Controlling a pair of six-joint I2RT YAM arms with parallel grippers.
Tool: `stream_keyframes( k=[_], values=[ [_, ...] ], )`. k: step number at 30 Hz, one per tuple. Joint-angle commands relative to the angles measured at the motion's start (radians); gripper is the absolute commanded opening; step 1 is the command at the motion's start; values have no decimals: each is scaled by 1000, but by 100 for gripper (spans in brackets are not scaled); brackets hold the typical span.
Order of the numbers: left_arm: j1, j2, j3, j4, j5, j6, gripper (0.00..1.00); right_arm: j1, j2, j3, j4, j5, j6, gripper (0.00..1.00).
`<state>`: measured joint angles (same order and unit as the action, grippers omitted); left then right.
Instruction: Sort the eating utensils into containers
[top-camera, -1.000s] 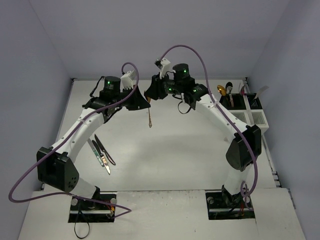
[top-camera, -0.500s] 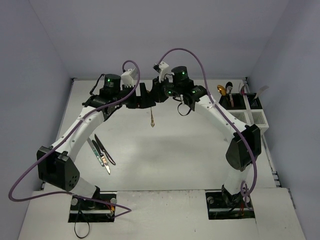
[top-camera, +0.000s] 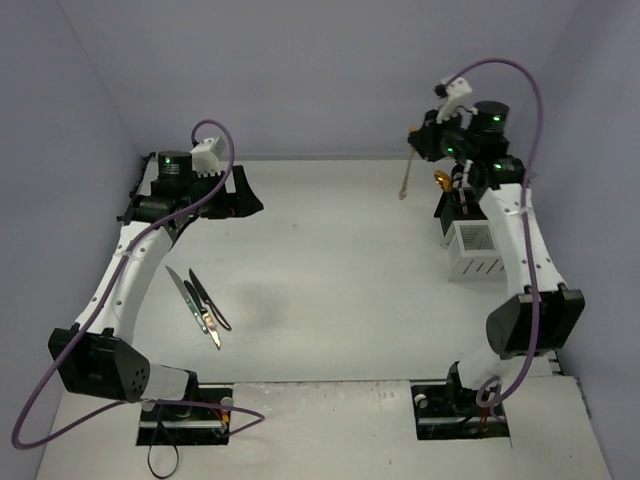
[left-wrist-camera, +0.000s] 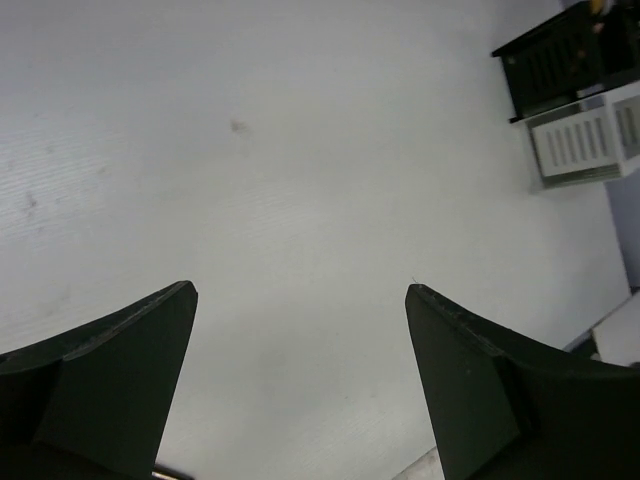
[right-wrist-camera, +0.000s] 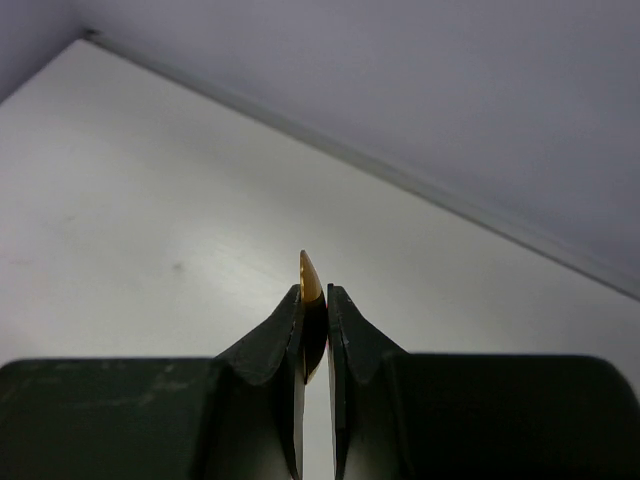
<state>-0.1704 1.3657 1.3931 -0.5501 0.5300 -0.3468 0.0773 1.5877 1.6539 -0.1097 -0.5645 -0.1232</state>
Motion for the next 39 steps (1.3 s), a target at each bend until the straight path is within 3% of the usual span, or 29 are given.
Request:
stream_keyframes(
  k=[1, 9, 24, 34, 39],
  values=[
    [-9, 11, 12, -62, -152, 50, 84, -140, -133, -5, 64, -7, -231, 0],
    [-12, 73, 15, -68, -247, 10, 84, -271, -98, -76, 163, -18, -324, 0],
    [-10, 31, -51, -58, -343, 46, 84, -278, -51, -333, 527, -35, -385, 0],
    [-4, 32, -60, -58, -359, 49, 84, -275, -63, -467, 659, -47, -487, 0],
    [-3, 26, -63, -59, -375, 49, 84, -277, -71, -507, 678, -37, -520, 11]
  ],
)
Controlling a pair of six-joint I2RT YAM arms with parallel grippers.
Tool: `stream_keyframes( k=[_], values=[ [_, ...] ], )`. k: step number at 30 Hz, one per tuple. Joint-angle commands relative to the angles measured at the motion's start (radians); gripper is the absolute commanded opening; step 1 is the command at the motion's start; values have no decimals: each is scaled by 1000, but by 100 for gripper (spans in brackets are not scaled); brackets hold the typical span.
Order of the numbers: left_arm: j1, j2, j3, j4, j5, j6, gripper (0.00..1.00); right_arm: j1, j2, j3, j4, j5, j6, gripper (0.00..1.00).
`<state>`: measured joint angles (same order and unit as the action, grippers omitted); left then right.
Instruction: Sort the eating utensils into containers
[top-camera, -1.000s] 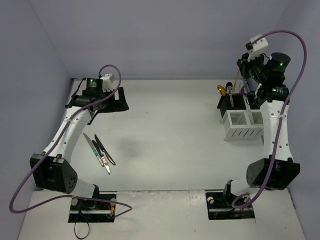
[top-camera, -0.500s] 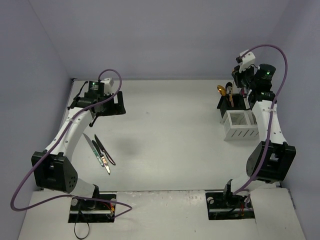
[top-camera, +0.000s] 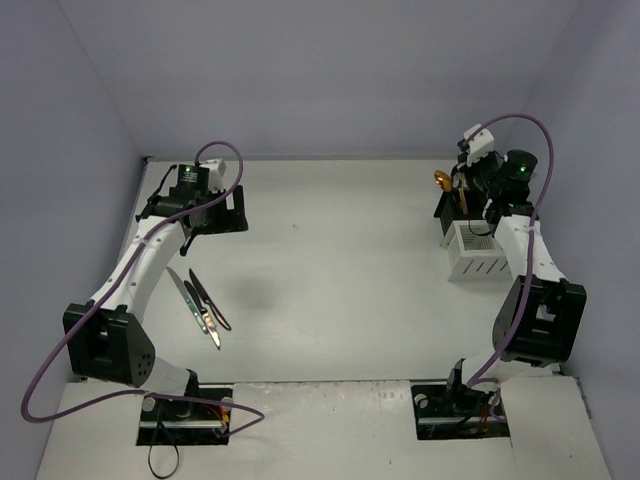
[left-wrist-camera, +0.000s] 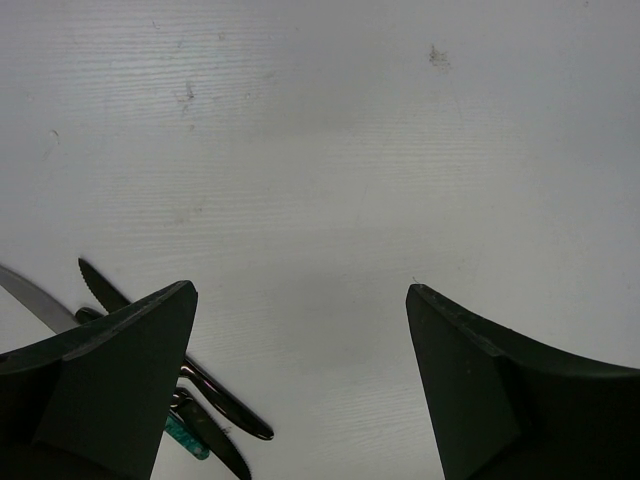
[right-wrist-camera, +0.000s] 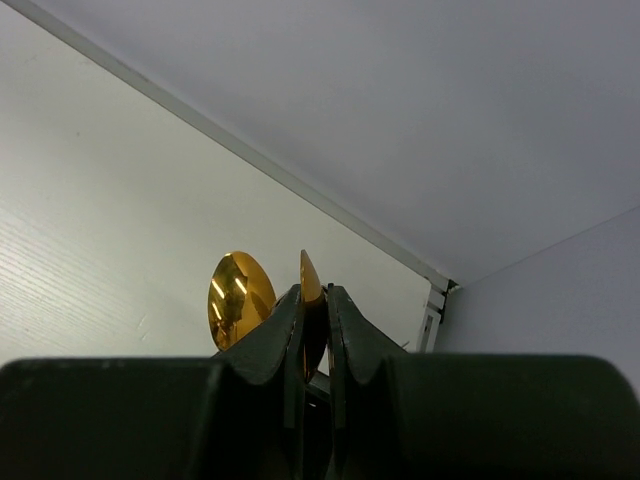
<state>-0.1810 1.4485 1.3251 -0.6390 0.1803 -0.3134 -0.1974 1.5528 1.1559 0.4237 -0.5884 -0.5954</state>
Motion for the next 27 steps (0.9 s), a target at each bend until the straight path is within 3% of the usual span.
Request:
stream_keyframes(
  k=[1, 5, 7, 12, 19, 27],
  values=[
    [8, -58, 3, 29, -28, 16, 84, -2, -39, -13, 145, -11, -50, 15],
    [9, -76, -21, 28, -48, 8, 84, -2, -50, -21, 145, -1, -52, 47],
    [9, -98, -40, 25, -66, -5, 84, -2, -65, -6, 144, -1, -24, 52],
    [31, -166, -123, -15, -122, -64, 82, 11, -119, 79, 96, -24, 106, 50],
    [131, -248, -265, -93, -171, -145, 46, 145, -214, 154, -78, -8, 225, 43],
    [344, -164, -324, -233, -136, -156, 33, 253, -266, 88, -169, 9, 267, 44]
  ],
)
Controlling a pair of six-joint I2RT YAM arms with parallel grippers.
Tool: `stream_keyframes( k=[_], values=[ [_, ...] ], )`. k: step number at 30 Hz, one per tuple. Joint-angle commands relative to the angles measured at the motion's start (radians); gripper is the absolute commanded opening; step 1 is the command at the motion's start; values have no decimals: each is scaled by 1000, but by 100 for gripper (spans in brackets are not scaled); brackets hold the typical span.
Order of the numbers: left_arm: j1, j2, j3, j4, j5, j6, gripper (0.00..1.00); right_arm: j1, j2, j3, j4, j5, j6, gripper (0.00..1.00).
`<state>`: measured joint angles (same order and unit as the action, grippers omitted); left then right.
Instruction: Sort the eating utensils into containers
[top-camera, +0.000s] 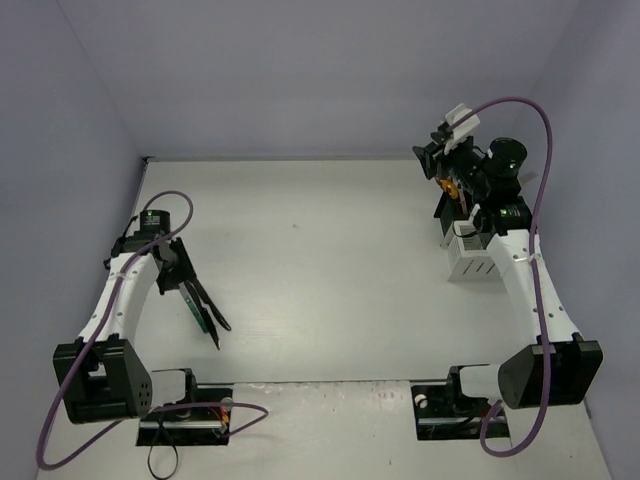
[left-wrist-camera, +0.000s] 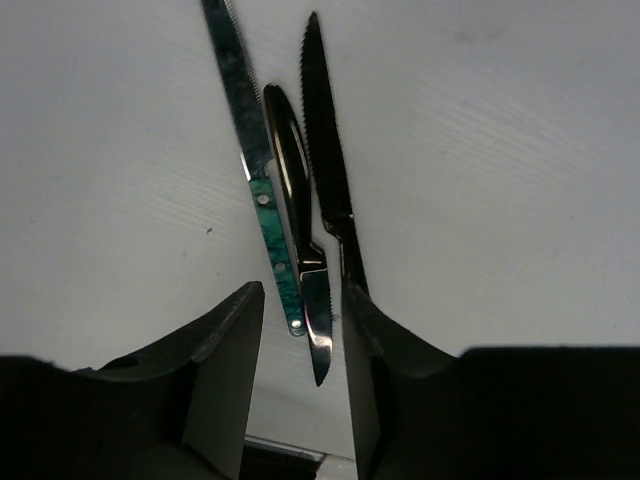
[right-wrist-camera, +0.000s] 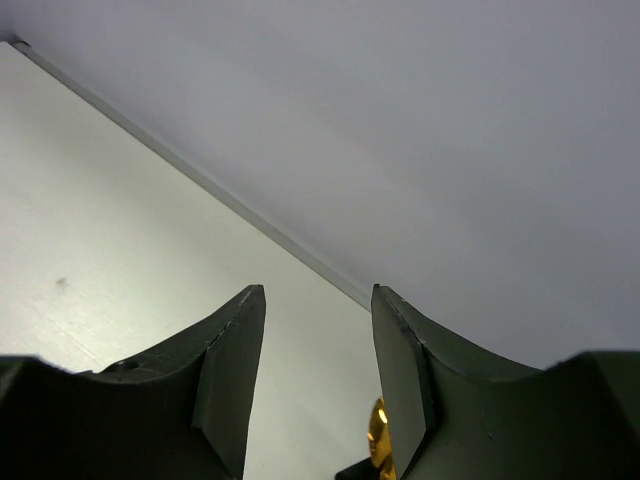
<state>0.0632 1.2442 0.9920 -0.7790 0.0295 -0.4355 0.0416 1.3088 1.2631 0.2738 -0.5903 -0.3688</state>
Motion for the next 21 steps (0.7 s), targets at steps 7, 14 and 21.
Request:
stream_keyframes(
  k=[7, 14, 21],
  values=[
    [172, 154, -22, -99, 7, -63, 29, 15, -10, -13, -26, 30, 25, 45],
    [170, 255, -6, -52, 48, -71, 30, 15, 8, -9, -28, 31, 20, 45],
    [170, 322, -11, 9, 53, -68, 33, 15, 28, 1, -27, 26, 22, 45]
  ],
)
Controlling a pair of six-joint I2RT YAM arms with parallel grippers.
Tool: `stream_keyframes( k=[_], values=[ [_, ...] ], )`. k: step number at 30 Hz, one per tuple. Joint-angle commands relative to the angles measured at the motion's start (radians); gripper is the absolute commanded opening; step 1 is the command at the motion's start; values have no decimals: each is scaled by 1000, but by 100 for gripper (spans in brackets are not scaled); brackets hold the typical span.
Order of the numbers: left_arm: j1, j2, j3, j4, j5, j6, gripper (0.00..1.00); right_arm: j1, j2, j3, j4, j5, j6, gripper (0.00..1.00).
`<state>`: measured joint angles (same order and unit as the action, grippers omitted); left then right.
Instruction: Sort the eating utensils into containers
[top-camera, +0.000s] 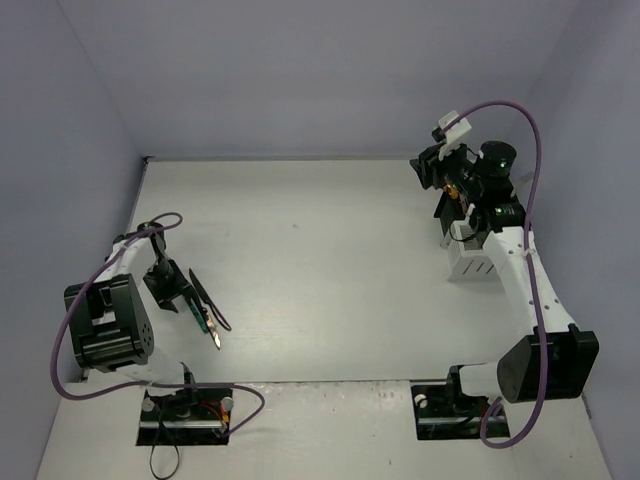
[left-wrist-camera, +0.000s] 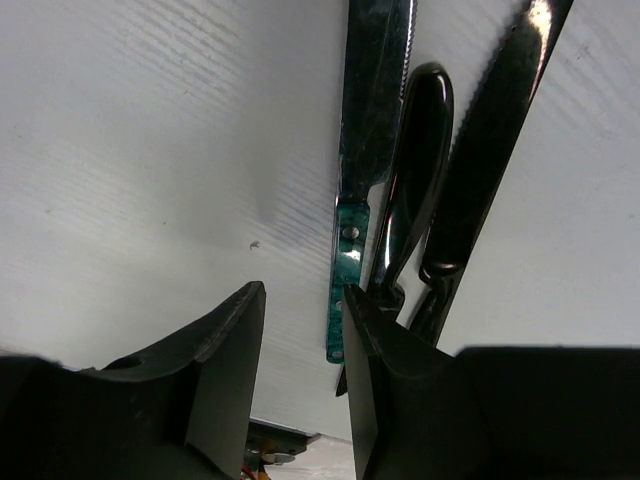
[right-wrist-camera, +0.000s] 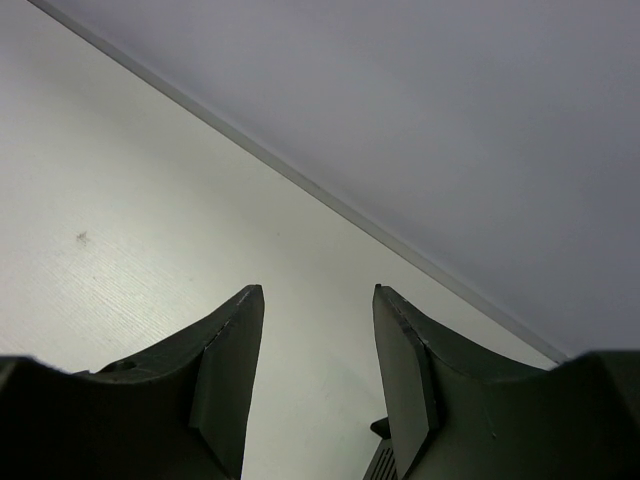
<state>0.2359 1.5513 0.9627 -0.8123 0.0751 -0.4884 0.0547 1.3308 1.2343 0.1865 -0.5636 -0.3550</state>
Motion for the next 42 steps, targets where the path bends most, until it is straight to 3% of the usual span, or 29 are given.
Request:
stream_keyframes(
  k=[1, 23, 28, 32, 38, 42],
  values=[
    [-4, 28, 19, 50, 8, -16, 33, 2, 8, 30, 59, 0, 7, 45],
    [-2, 103, -14, 133, -18, -2, 33, 2, 10, 33, 51, -1, 1, 44],
    [20, 84, -19, 131, -49, 14, 20, 2, 11, 40, 48, -5, 4, 43],
    [23, 65, -2, 130, -12, 26, 0, 2, 10, 42, 45, -26, 38, 43],
    [20, -38, 79, 133, 102, 104, 0, 6, 28, 72, 33, -92, 200, 43],
    [-29, -142, 249, 153, 246, 184, 0, 53, 62, 112, 19, -159, 366, 48]
  ],
)
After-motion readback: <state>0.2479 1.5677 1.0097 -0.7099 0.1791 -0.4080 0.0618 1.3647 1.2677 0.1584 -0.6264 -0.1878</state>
